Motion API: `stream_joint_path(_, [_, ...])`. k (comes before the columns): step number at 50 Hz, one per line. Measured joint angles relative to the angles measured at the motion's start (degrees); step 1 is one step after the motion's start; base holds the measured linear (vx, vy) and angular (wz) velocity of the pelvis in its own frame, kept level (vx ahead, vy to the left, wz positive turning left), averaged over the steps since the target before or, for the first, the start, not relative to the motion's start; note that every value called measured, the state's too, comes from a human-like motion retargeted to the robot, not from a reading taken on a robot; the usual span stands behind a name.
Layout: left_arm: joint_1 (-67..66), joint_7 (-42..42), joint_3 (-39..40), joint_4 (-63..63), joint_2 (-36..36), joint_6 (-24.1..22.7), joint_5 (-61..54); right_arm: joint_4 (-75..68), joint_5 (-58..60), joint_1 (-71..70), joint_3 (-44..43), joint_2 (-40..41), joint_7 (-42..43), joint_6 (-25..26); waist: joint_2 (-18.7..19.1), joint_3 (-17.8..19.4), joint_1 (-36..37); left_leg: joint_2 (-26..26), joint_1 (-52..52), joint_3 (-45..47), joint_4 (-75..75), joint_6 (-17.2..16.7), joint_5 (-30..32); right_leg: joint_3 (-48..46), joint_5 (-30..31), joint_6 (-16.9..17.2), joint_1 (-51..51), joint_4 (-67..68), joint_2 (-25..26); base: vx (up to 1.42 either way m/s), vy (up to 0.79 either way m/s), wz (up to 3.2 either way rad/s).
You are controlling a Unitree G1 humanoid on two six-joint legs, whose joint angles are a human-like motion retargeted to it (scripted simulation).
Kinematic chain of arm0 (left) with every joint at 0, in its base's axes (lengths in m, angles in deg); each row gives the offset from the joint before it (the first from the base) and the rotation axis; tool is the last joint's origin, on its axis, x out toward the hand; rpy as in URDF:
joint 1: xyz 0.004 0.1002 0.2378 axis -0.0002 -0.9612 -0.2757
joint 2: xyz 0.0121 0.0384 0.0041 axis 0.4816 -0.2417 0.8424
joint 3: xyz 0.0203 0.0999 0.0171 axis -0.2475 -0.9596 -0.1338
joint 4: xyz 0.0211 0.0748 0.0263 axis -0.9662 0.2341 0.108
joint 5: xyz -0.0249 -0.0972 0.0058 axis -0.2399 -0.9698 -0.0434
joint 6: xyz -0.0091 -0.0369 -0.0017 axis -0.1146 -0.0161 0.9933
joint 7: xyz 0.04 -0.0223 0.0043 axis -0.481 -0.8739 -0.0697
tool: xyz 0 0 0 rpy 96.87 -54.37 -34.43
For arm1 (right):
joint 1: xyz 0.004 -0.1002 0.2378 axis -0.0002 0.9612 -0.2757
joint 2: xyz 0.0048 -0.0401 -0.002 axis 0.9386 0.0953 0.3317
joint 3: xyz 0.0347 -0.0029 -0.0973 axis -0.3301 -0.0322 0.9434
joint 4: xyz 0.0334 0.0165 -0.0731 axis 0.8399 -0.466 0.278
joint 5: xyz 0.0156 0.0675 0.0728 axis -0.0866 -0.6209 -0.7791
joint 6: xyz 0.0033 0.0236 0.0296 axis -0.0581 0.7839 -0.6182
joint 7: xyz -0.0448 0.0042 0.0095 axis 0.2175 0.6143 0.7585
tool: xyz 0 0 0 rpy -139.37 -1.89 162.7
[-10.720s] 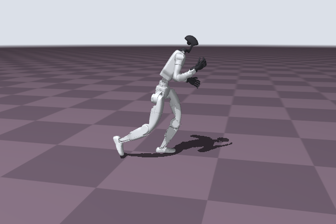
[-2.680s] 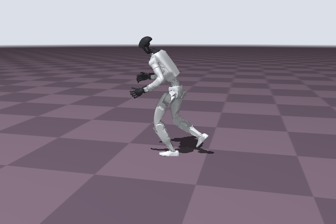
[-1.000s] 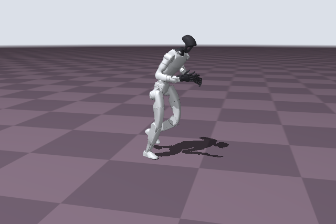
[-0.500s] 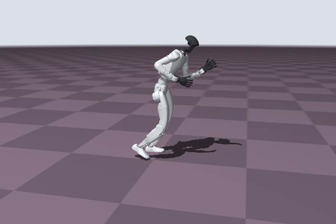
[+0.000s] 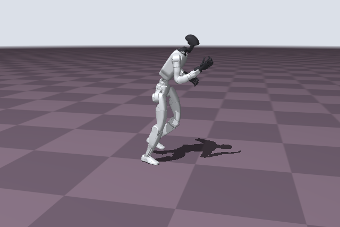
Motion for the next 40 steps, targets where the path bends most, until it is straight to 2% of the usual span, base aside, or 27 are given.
stream_joint_path(2, [-6.4,-3.9,4.5,-1.9,6.7,0.8,-3.1,4.9,-1.8,-2.3,-1.6,-0.6,2.2,-1.6,-1.9,-1.2,5.5,-0.2,-1.1,3.8,-12.6,0.2,-0.2,1.2,3.1,1.2,3.5,-4.2,-1.1,1.00,0.08,-0.56])
stream_joint_path(5, [-13.1,-9.6,11.8,-2.9,11.1,2.5,-7.3,11.6,-3.8,-1.1,-3.2,-1.1,2.6,-2.8,-3.7,-2.8,12.0,-0.1,1.5,9.6,-38.2,-2.5,0.7,2.4,8.3,3.3,9.5,-10.0,-1.3,1.05,0.16,-0.52])
stream_joint_path(8, [-13.8,-13.2,15.1,-0.8,8.0,3.7,-6.5,16.6,-4.4,5.1,-2.6,-0.2,-1.6,-3.0,-3.5,-3.1,14.0,0.7,5.2,14.7,-55.6,-7.0,1.5,3.5,11.2,4.4,16.6,-11.8,0.0,1.09,0.24,-0.19])
stream_joint_path(10, [-9.8,-12.5,13.7,1.9,3.8,4.4,-1.8,17.4,-3.5,11.1,-1.3,0.3,-5.7,-1.9,-3.0,-2.9,13.1,1.4,6.7,13.9,-56.6,-7.1,5.6,4.1,11.5,3.2,19.6,-7.5,0.5,1.09,0.27,0.26])
stream_joint_path(12, [-1.4,-8.7,9.5,5.8,-1.3,4.6,4.0,14.5,-2.2,18.5,0.4,0.0,-9.4,0.1,-3.4,-2.1,10.7,1.3,7.4,11.1,-49.2,-3.4,3.7,4.5,11.4,1.4,18.3,4.8,-0.4,1.06,0.26,0.67])
stream_joint_path(13, [4.2,-5.8,6.8,7.9,-3.9,4.7,6.5,11.5,-1.2,22.5,1.4,-0.3,-10.2,1.1,-4.0,-1.5,9.3,1.0,7.4,10.0,-44.1,-1.6,0.2,5.1,11.8,0.7,16.4,12.8,-1.2,1.03,0.22,0.92])
stream_joint_path(15, [17.7,1.8,1.1,11.0,-8.3,5.2,10.2,2.6,1.8,30.8,3.5,-1.3,-8.4,3.0,-5.4,-0.5,6.4,0.1,7.4,8.4,-35.4,-0.1,-5.8,7.4,12.6,-0.3,11.0,28.3,-1.8,0.99,0.16,1.14])
stream_joint_path(18, [42.6,12.2,-5.9,11.5,-13.9,6.7,14.4,-7.4,4.4,44.2,1.2,-3.6,-4.7,4.6,-4.7,-0.2,1.0,-0.9,9.4,5.2,-31.4,-3.4,-8.3,9.8,8.8,-1.2,3.2,41.6,1.2,0.94,0.07,1.58])
stream_joint_path(20, [59.2,16.6,-8.2,11.2,-17.7,7.1,18.3,-6.3,4.2,53.1,-4.2,-7.3,-6.5,3.8,-2.5,-0.2,-4.3,-0.9,12.0,1.7,-32.9,-6.1,-7.4,8.3,6.7,-1.5,-0.9,43.2,2.9,0.91,-0.02,1.94])
stream_joint_path(22, [73.0,19.9,-8.9,10.9,-19.7,7.9,22.4,-2.6,3.3,59.9,-9.8,-13.2,-10.0,3.6,0.3,-0.2,-11.2,-0.1,15.1,-2.3,-36.3,-8.3,-4.9,5.0,6.1,-1.5,-4.1,38.9,3.5,0.89,-0.11,1.92])
stream_joint_path(25, [88.7,23.8,-10.1,10.5,-17.8,9.4,25.3,0.3,1.7,65.4,-14.8,-22.1,-13.2,4.4,3.6,-0.7,-20.9,2.2,19.0,-6.7,-41.6,-11.6,0.4,0.8,5.4,-0.8,-7.8,25.0,3.8,0.89,-0.24,1.41])
stream_joint_path(28, [100.9,27.9,-12.1,12.0,-13.8,9.4,22.0,0.5,-0.3,67.0,-17.9,-27.8,-13.8,6.4,4.4,-0.8,-26.9,2.6,22.6,-8.1,-45.0,-13.8,5.0,-3.5,7.6,1.0,-8.8,3.4,1.2,0.91,-0.36,0.76])
stream_joint_path(30, [106.2,31.4,-13.7,11.7,-13.1,7.7,17.9,-0.3,-1.4,67.0,-19.2,-28.7,-13.5,8.0,3.7,-0.3,-29.0,1.9,25.7,-8.8,-45.7,-14.4,6.6,-6.3,7.9,3.4,-8.1,-10.7,-0.9,0.96,-0.43,0.49])
stream_joint_path(32, [106.5,33.2,-14.0,8.3,-15.0,5.1,14.3,-2.2,-1.7,65.5,-19.2,-27.2,-13.5,9.6,3.1,0.7,-29.2,1.7,28.5,-9.5,-43.9,-14.1,6.5,-9.6,8.8,5.6,-7.0,-17.6,-2.5,0.99,-0.48,0.18])
stream_joint_path(34, [101.2,31.6,-11.8,3.2,-17.6,4.1,15.1,-6.2,-2.0,61.4,-16.9,-24.4,-13.5,10.5,3.1,1.9,-28.0,2.3,28.7,-9.8,-36.9,-12.9,6.0,-12.0,8.8,5.0,-5.6,-17.0,-2.7,0.99,-0.49,-0.26])
stream_joint_path(36, [89.2,28.5,-8.2,-1.5,-18.6,5.9,22.1,-13.3,-1.5,53.6,-10.9,-20.5,-11.8,9.5,3.9,2.9,-26.2,3.9,25.2,-9.3,-24.3,-10.9,7.8,-11.1,4.1,1.2,-5.1,-11.4,-1.1,0.98,-0.47,-0.75])
stream_joint_path(38, [71.7,26.3,-5.0,-2.8,-17.8,7.7,29.7,-19.8,1.2,43.5,-4.4,-15.6,-7.8,6.9,4.7,3.5,-23.6,5.4,19.5,-8.5,-10.7,-8.8,13.9,-8.5,-1.8,-3.4,-5.9,-4.0,0.8,0.98,-0.42,-1.27])
stream_joint_path(40, [51.7,21.6,-3.3,-0.9,-16.1,6.9,28.6,-21.0,5.0,32.8,-1.7,-9.8,-4.1,5.2,4.6,3.7,-19.8,4.6,13.9,-8.9,0.3,-8.2,20.0,-5.9,-5.4,-6.1,-6.5,2.2,2.4,1.00,-0.34,-1.67])
